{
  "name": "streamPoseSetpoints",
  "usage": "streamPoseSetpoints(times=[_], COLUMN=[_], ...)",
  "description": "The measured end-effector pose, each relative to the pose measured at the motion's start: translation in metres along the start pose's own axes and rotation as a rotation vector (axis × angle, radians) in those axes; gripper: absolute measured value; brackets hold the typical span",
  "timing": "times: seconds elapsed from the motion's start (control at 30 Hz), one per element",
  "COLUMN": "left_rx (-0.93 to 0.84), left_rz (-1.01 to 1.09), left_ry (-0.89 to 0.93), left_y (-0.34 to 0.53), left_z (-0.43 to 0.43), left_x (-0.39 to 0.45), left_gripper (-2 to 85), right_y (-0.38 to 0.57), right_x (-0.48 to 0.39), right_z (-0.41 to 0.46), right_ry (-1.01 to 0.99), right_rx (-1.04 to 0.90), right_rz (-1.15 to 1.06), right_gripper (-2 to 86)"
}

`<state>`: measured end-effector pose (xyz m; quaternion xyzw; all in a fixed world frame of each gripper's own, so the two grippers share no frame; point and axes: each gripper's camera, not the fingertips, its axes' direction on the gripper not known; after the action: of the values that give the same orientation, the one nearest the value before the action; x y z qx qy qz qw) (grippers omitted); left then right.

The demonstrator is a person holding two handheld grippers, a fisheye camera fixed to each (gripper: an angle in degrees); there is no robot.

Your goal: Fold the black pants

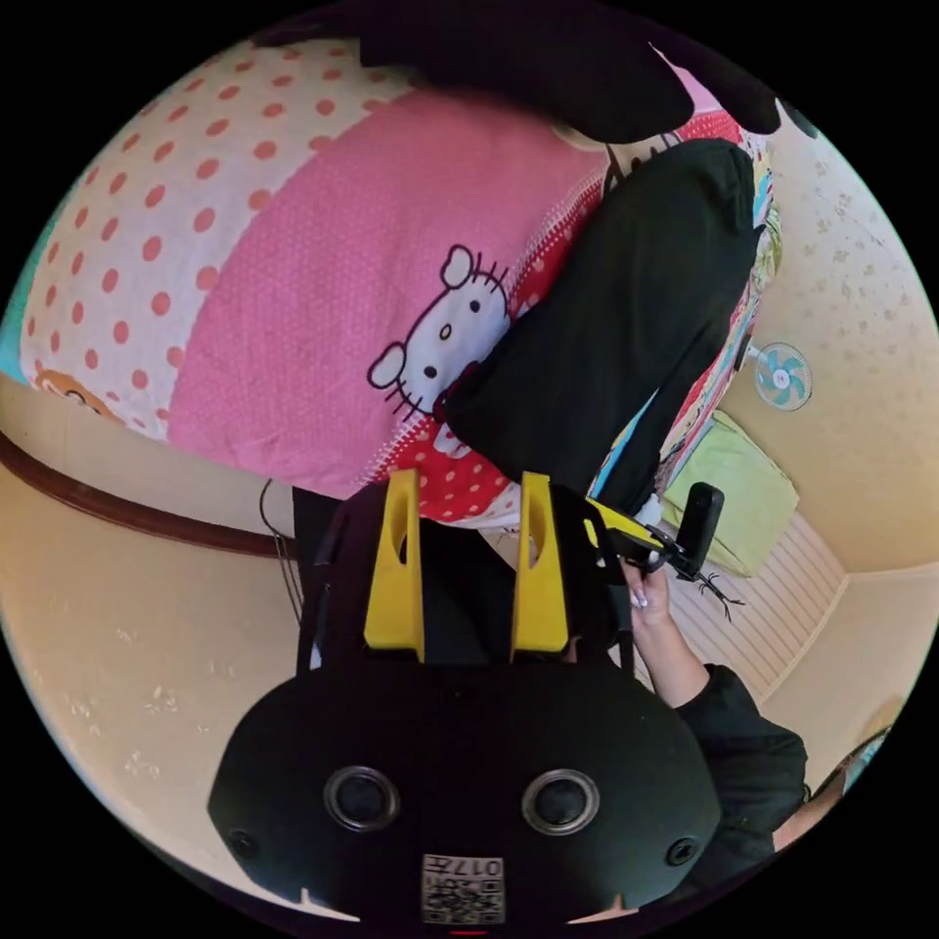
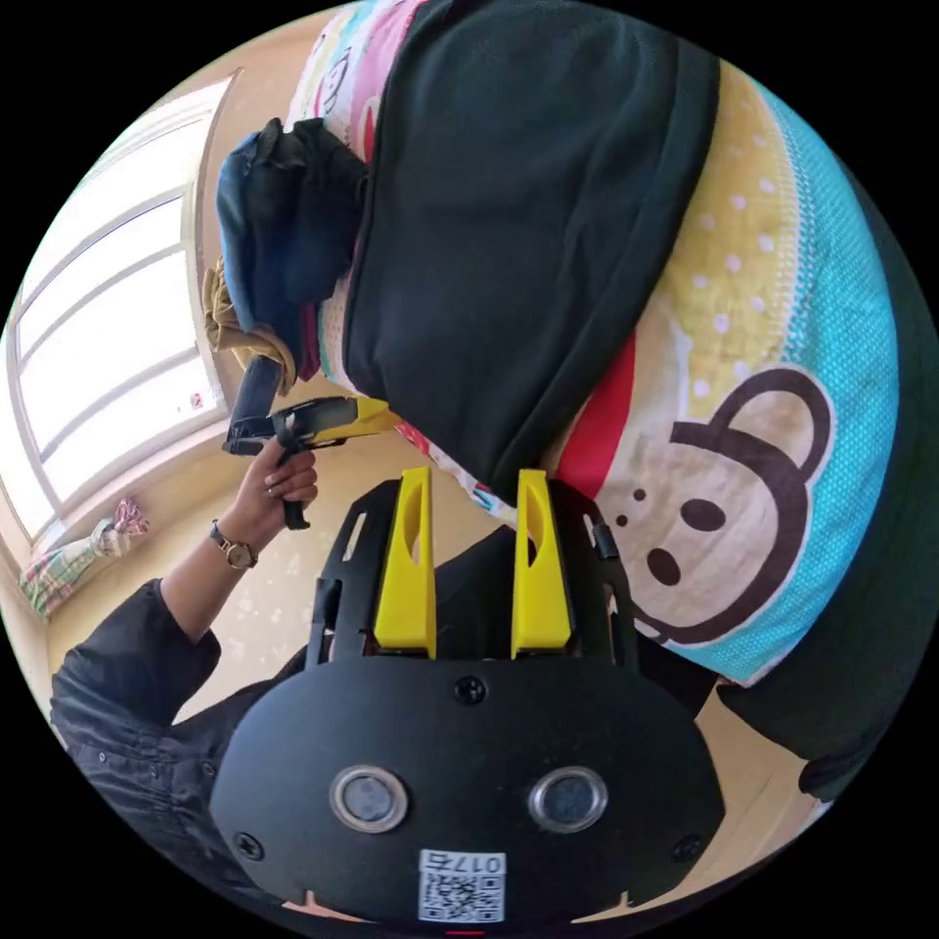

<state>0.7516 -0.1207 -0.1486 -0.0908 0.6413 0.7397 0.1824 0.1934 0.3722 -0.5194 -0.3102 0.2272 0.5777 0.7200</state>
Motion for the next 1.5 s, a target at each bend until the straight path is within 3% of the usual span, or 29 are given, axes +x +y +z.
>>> streamPoseSetpoints(times=[0.1,0.2,0.27,0.37,0.5,0.6,0.7,0.83,0.93,1.07,1.23,1.3,1.4,1.5], left_rx=[-0.095,-0.183,-0.201,-0.12,0.106,0.062,0.08,0.088,-0.006,-0.074,0.056,0.072,-0.077,-0.234], left_rz=[0.137,0.314,0.424,0.493,0.378,0.236,0.145,0.066,0.122,0.225,0.327,0.35,0.333,0.288], left_ry=[0.208,0.357,0.315,0.232,-0.05,-0.058,-0.013,0.066,0.004,-0.126,-0.287,-0.274,-0.161,-0.038], left_y=[0.004,0.026,0.043,0.063,0.06,0.028,0.004,-0.009,-0.01,-0.003,-0.004,-0.014,-0.048,-0.069], left_z=[0.006,0.01,0.002,-0.031,-0.076,-0.066,-0.047,-0.012,0.026,0.062,0.059,0.056,0.082,0.122], left_x=[0.01,0.046,0.073,0.102,0.096,0.061,0.035,0.031,0.048,0.069,0.089,0.093,0.09,0.089], left_gripper=[0.4,-0.7,-0.8,-0.6,3.3,10.8,11.0,11.1,11.2,11.8,14.7,16.3,16.8,10.8], right_y=[0.0,0.014,0.021,0.026,0.018,-0.006,-0.014,0.009,0.028,0.026,0.022,0.017,0.009,0.005], right_x=[-0.01,-0.016,-0.025,-0.055,-0.075,-0.055,-0.031,0.008,-0.001,0.007,0.011,0.005,-0.007,-0.013], right_z=[-0.012,-0.053,-0.085,-0.117,-0.129,-0.113,-0.111,-0.136,-0.156,-0.14,-0.109,-0.101,-0.104,-0.126], right_ry=[-0.016,-0.295,-0.43,-0.459,-0.56,-0.681,-0.543,-0.198,-0.012,0.098,0.056,0.036,0.061,-0.031], right_rx=[-0.012,0.084,0.157,0.227,0.291,0.349,0.562,0.792,0.858,0.652,0.539,0.543,0.635,0.749], right_rz=[-0.118,-0.242,-0.284,-0.377,-0.435,-0.282,-0.137,0.327,0.259,0.213,0.144,0.104,0.08,0.021], right_gripper=[5.8,3.5,3.0,2.6,2.5,2.5,2.4,2.0,1.4,2.3,6.7,8.0,9.7,12.4])
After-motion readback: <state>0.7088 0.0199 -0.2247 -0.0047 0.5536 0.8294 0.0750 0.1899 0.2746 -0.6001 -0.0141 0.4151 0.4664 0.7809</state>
